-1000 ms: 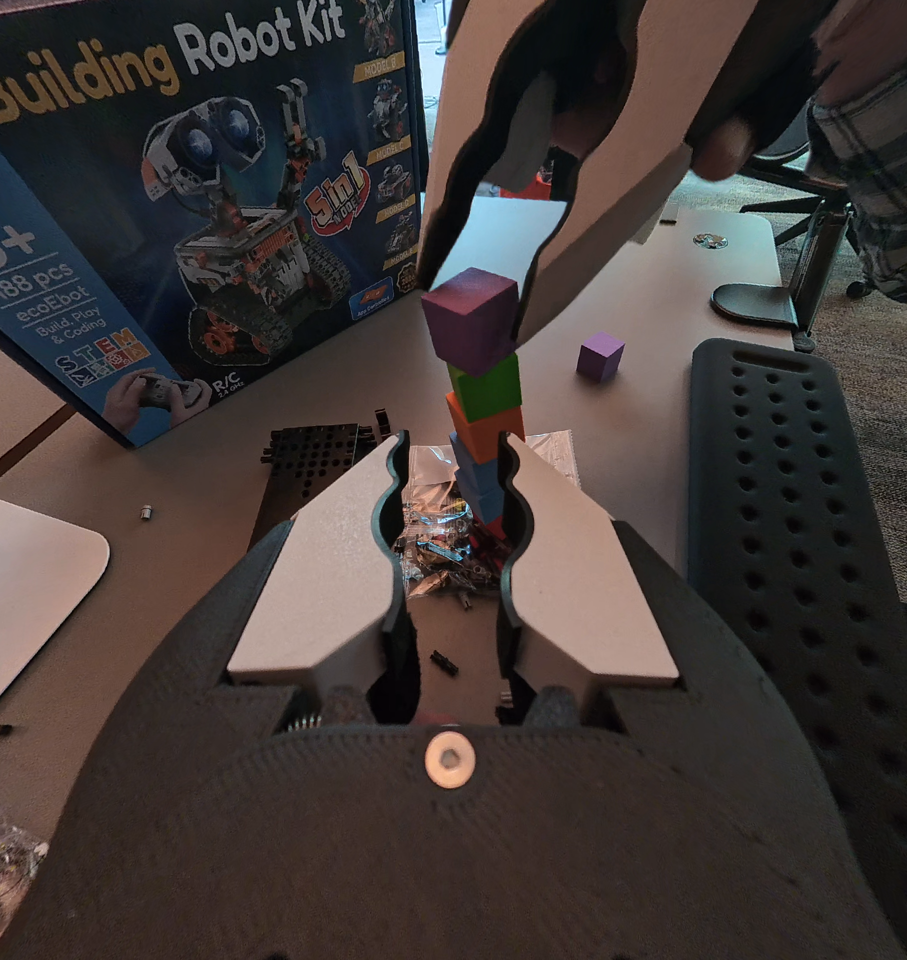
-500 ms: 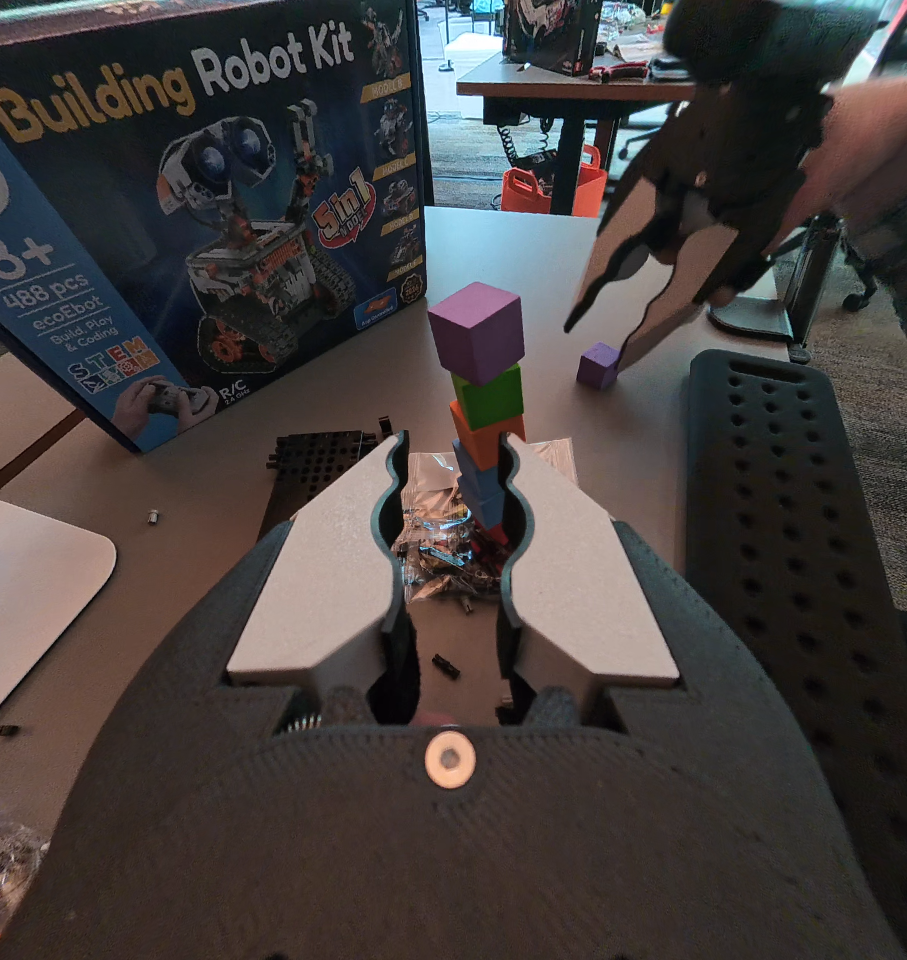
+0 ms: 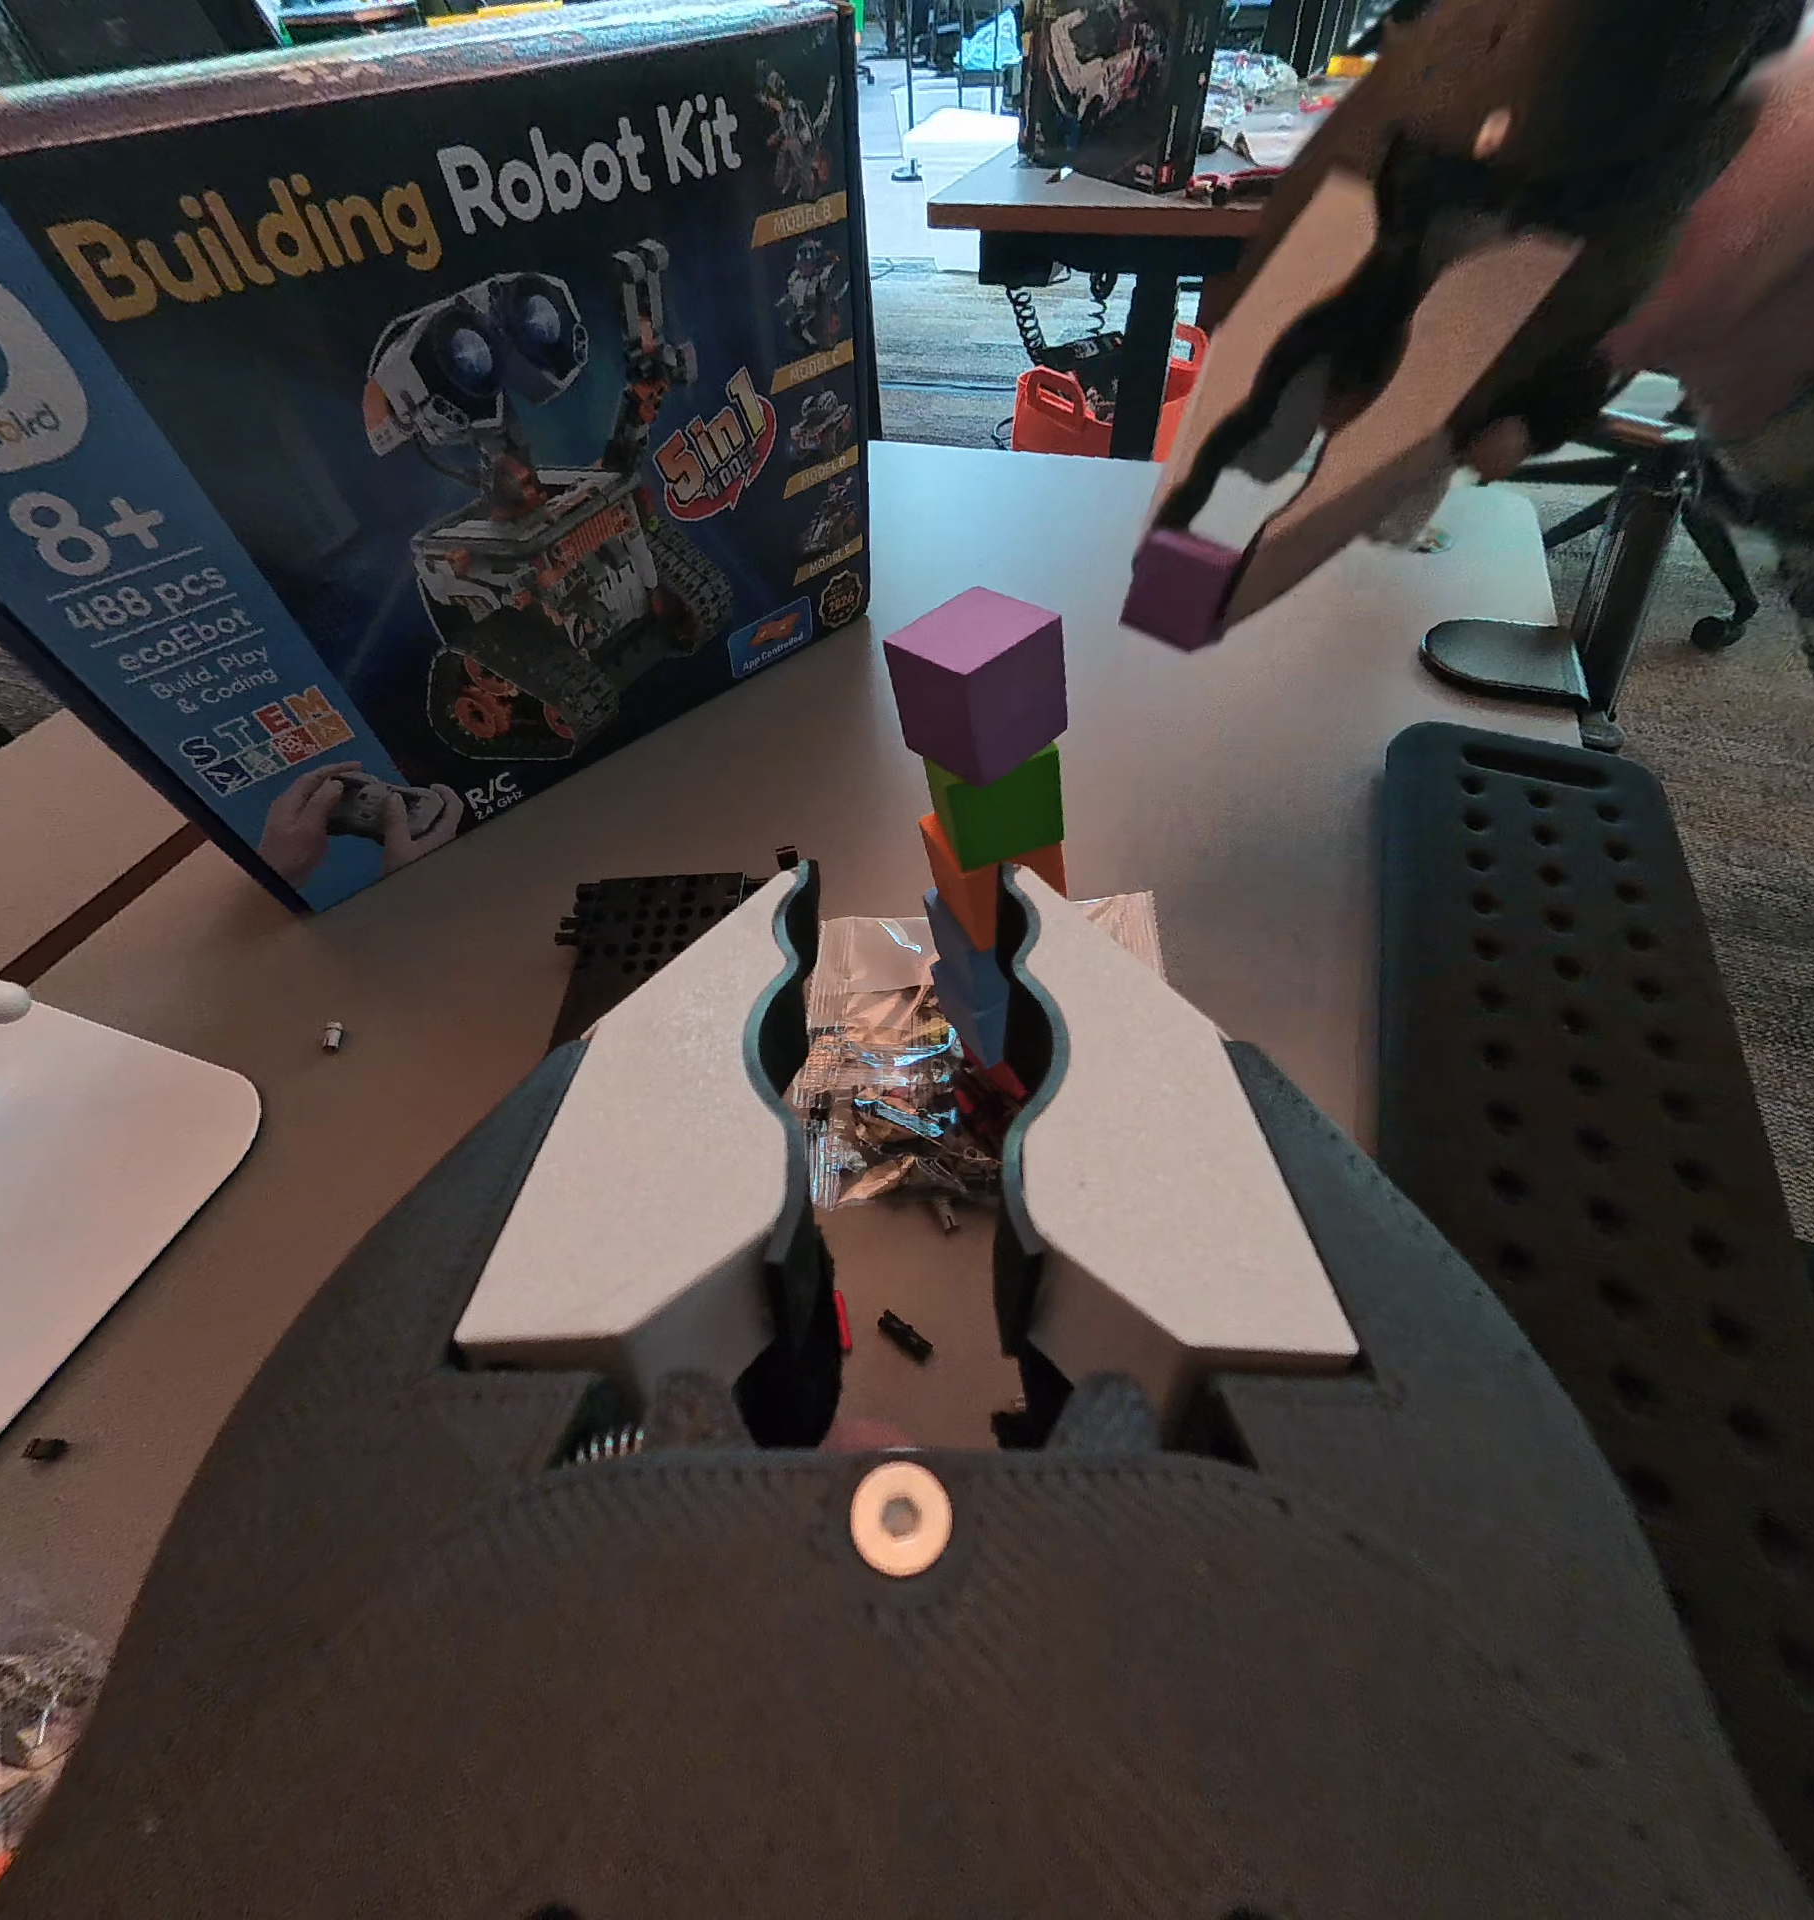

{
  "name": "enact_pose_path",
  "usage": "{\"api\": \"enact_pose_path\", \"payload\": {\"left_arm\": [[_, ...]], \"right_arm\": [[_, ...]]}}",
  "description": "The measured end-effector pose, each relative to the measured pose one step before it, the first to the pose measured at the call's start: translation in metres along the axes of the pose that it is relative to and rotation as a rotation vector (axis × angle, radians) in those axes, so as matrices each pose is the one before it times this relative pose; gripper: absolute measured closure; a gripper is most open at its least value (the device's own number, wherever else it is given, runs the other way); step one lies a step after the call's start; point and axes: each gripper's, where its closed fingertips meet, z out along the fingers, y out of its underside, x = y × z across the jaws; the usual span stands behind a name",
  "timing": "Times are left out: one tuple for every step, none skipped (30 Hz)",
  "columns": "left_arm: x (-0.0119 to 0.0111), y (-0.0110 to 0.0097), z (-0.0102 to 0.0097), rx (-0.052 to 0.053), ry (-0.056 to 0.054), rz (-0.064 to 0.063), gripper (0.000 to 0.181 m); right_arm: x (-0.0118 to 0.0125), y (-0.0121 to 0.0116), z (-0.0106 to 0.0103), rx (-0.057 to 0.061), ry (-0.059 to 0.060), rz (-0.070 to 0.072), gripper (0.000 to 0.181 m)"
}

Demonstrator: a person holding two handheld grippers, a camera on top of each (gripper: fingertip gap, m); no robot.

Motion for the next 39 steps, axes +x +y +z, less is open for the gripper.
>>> {"api": "enact_pose_path", "payload": {"left_arm": [[-0.00033, 0.00033, 0.00006, -0.0012, -0.0017, 0.0008, 0.149], [-0.00051, 0.00032, -0.00012, -0.0005, -0.002, -0.0002, 0.149], [-0.00056, 0.00005, -0.00013, 0.0011, -0.0015, -0.0009, 0.149], [-0.00043, -0.00006, -0.00026, 0.0016, -0.0003, -0.0009, 0.149], [-0.00052, -0.00002, -0.00018, 0.0009, -0.0009, -0.0004, 0.149], [-0.00068, 0.00024, -0.00027, -0.0001, -0.0014, -0.0002, 0.149], [-0.00067, 0.00031, -0.00023, -0.0007, -0.001, -0.0002, 0.149], [-0.00068, 0.00008, -0.00035, -0.0003, -0.0011, 0.0001, 0.149], [-0.00054, -0.00025, -0.00048, 0.0011, -0.0009, -0.0002, 0.149], [-0.00047, -0.00049, -0.0005, 0.0023, -0.0009, -0.0005, 0.149], [-0.00029, -0.00058, -0.00057, 0.0022, -0.0005, -0.0003, 0.15], [0.00015, -0.00033, -0.00043, 0.0013, 0.0009, 0.0, 0.15], [0.00019, -0.00007, -0.00018, 0.0002, 0.0013, 0.0013, 0.149], [0.00014, 0.00002, -0.00001, -0.0013, -0.0005, 0.0025, 0.149], [-0.00004, 0.00004, 0.00001, -0.0014, -0.0009, 0.0024, 0.149], [-0.00012, -0.00005, 0.00005, -0.0007, -0.0005, 0.0011, 0.149], [0.00014, -0.00009, -0.00006, 0.0, 0.0005, 0.0007, 0.149], [0.00027, -0.00034, 0.00001, 0.0009, 0.0008, 0.0006, 0.15], [0.00032, -0.00021, 0.00003, 0.0007, 0.001, 0.0003, 0.149], [0.00026, 0.00008, 0.00011, -0.0003, 0.0008, 0.0004, 0.149], [0.00019, 0.00035, 0.00021, -0.001, 0.0005, 0.0003, 0.149], [0.00011, 0.00027, 0.0003, -0.0014, 0.0006, -0.0002, 0.149], [0.0001, 0.0002, 0.00027, -0.0008, 0.0003, 0.0003, 0.149], [0.00017, 0.00006, 0.00019, -0.0003, 0.0005, 0.0003, 0.149], [0.00021, 0.00003, 0.00021, -0.0001, 0.0006, -0.0002, 0.149], [0.00001, 0.00025, 0.00017, -0.0007, 0.0005, -0.0005, 0.149], [-0.00008, 0.00042, 0.00024, -0.0015, 0.0002, -0.0004, 0.149], [-0.00015, 0.00031, 0.00021, -0.0014, -0.0003, -0.0005, 0.149], [-0.00016, 0.00025, 0.00014, -0.0006, -0.0001, -0.0003, 0.149], [-0.00003, 0.0001, 0.00003, -0.0001, -0.0002, 0.0001, 0.149], [-0.00049, 0.00011, -0.00013, -0.0005, -0.0021, 0.0005, 0.149], [-0.00051, 0.00012, -0.00024, -0.0002, -0.0023, -0.0001, 0.149], [-0.00064, -0.00009, -0.00044, 0.0005, -0.0023, -0.0002, 0.149], [-0.00091, -0.00028, -0.00056, 0.0015, -0.0046, 0.0006, 0.149], [-0.00087, -0.00066, -0.00064, 0.0022, -0.0051, 0.0004, 0.149], [-0.00064, -0.00105, -0.0005, 0.0033, -0.0038, -0.0001, 0.15], [-0.00061, -0.001, -0.00041, 0.0034, -0.0045, -0.0006, 0.15], [-0.00067, -0.00079, -0.00014, 0.0027, -0.0042, -0.0011, 0.149], [-0.00055, -0.0003, -0.00001, 0.0009, -0.003, -0.0014, 0.15]], "right_arm": [[-0.00506, -0.02366, -0.00565, 0.0468, -0.0143, -0.0247, 0.154], [-0.00358, -0.02273, -0.00405, 0.0371, -0.0091, -0.0238, 0.154], [-0.00301, -0.02064, -0.00222, 0.0262, -0.0103, -0.0219, 0.154], [-0.00289, -0.01844, -0.00067, 0.0175, -0.0129, -0.0236, 0.154], [-0.00184, -0.01568, 0.00076, 0.0087, -0.0094, -0.0242, 0.154], [0.00001, -0.01256, 0.00169, -0.0012, -0.0015, -0.0212, 0.154], [0.00117, -0.00952, 0.00252, -0.0084, 0.0009, -0.0176, 0.154], [0.001, -0.00696, 0.00341, -0.012, -0.0048, -0.0118, 0.154], [-0.00004, -0.00429, 0.00428, -0.0152, -0.0159, -0.0034, 0.154], [-0.00058, -0.002, 0.00505, -0.0186, -0.0209, 0.001, 0.154], [-0.00001, -0.00042, 0.00525, -0.0207, -0.0152, 0.0006, 0.154], [-0.00007, 0.00093, 0.00518, -0.0231, -0.0111, -0.0008, 0.154], [-0.00119, 0.00182, 0.0047, -0.0239, -0.0116, -0.004, 0.153], [-0.00185, 0.00131, 0.00406, -0.0192, -0.0093, -0.0076, 0.153], [-0.00168, 0.00068, 0.00331, -0.013, -0.0065, -0.0067, 0.153], [-0.00162, 0.0006, 0.00269, -0.0102, -0.0068, -0.003, 0.153], [-0.00095, 0.00039, 0.00215, -0.0081, -0.0049, -0.0009, 0.153], [0.00017, 0.00011, 0.00152, -0.0049, -0.0002, 0.0011, 0.153], [0.0006, 0.00038, 0.00124, -0.0055, 0.0013, 0.0027, 0.153], [0.00062, 0.00089, 0.0009, -0.0085, 0.0016, 0.0008, 0.153], [0.0006, 0.00101, 0.00093, -0.0082, 0.0009, 0.0004, 0.153], [0.00032, 0.00052, 0.00069, -0.0051, -0.0016, 0.0019, 0.153], [0.00015, 0.0006, 0.00079, -0.0054, -0.0034, 0.0039, 0.153], [0.00034, 0.0012, 0.00084, -0.0099, -0.0008, 0.0037, 0.151], [0.00084, 0.00108, 0.00081, -0.0092, 0.0043, -0.0008, 0.149], [0.00004, -0.00001, 0.00028, -0.0022, 0.0016, -0.0029, 0.146], [-0.00075, -0.00059, 0.00009, 0.0012, -0.003, -0.0008, 0.143], [0.00003, -0.00027, -0.00034, 0.0003, 0.0013, -0.0002, 0.142], [0.00105, -0.00037, -0.00097, 0.0025, 0.0078, -0.0006, 0.141], [0.0011, -0.00106, -0.00193, 0.008, 0.0089, 0.0007, 0.14], [0.001, -0.00135, -0.00349, 0.0126, 0.0103, 0.0017, 0.138], [0.00152, -0.0012, -0.00538, 0.0171, 0.0165, 0.0016, 0.137], [0.00182, -0.00132, -0.00751, 0.023, 0.0213, 0.0032, 0.136], [0.00196, -0.00086, -0.00905, 0.0267, 0.0226, 0.0067, 0.136], [0.00211, -0.00043, -0.0101, 0.0301, 0.0254, 0.0104, 0.136], [0.00283, -0.00024, -0.01059, 0.0339, 0.0318, 0.0136, 0.137], [0.00371, 0.00037, -0.00992, 0.0344, 0.0412, 0.0165, 0.138], [0.00452, 0.00213, -0.00872, 0.0293, 0.0501, 0.0173, 0.139], [0.00399, 0.00454, -0.00658, 0.0212, 0.049, 0.0147, 0.139]]}}
